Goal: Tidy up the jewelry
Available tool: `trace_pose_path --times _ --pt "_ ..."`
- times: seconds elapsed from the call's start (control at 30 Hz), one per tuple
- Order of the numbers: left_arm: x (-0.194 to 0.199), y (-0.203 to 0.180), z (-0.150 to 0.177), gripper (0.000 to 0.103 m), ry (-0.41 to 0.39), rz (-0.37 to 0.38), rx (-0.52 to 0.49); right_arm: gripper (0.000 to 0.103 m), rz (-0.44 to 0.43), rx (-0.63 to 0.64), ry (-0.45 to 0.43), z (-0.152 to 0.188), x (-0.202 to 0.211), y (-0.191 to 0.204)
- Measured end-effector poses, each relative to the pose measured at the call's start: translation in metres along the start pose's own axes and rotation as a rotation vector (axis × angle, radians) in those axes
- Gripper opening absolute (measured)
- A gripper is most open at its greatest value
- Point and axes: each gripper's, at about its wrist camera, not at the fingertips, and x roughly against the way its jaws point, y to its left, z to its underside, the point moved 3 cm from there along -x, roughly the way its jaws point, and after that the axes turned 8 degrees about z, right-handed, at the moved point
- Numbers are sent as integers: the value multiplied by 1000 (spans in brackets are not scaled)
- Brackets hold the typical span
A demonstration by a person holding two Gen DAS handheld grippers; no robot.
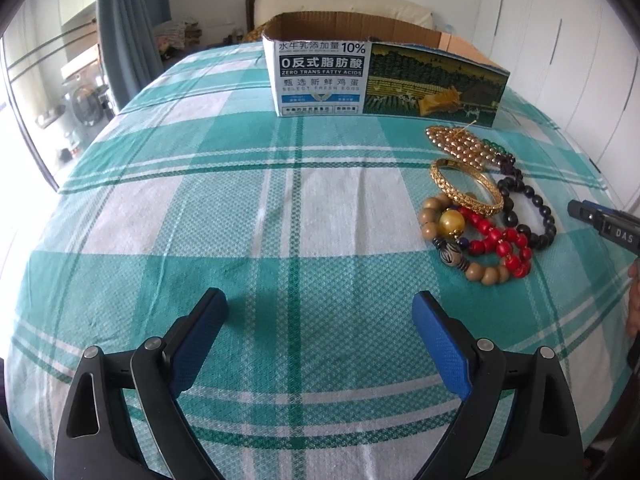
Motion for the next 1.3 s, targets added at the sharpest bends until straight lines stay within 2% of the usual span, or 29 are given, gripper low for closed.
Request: trace_pose_path --times 0.2,0.33,0.6,0.77,0.9,0.93,0.97,1.03,1.1,1.17,1.3 --pt "-1 0 0 96 -2 3 7 44 15 -14 1 0 -1 -2" --pt "0 5 0 96 -8 -30 42 46 3 -15 1 -1 -1 -2" --pt "-5 9 -4 102 27 -74 51 46 48 -40 23 -15 -13 -3" --pt "-12 24 -29 101 29 -176 66 47 47 -6 34 -31 -28 -3" --pt "-24 46 -36 103 16 -190 169 56 42 7 9 -38 -37 -5" --pt "-24 49 -34 103 4 -182 196 63 32 2 12 -39 -38 -6" --pt "-24 49 -33 103 -2 -190 195 79 9 4 15 -39 -39 -6" --pt "-23 49 -33 103 -3 -191 193 103 -23 39 37 -38 -43 2" --pt "-23 50 -33 103 -2 -187 198 103 10 89 40 -38 -43 11" --pt "-23 49 -32 103 -2 -186 200 103 -15 72 52 -39 -45 8" --pt "-23 49 -34 103 1 -184 202 103 -10 73 50 -40 -46 8"
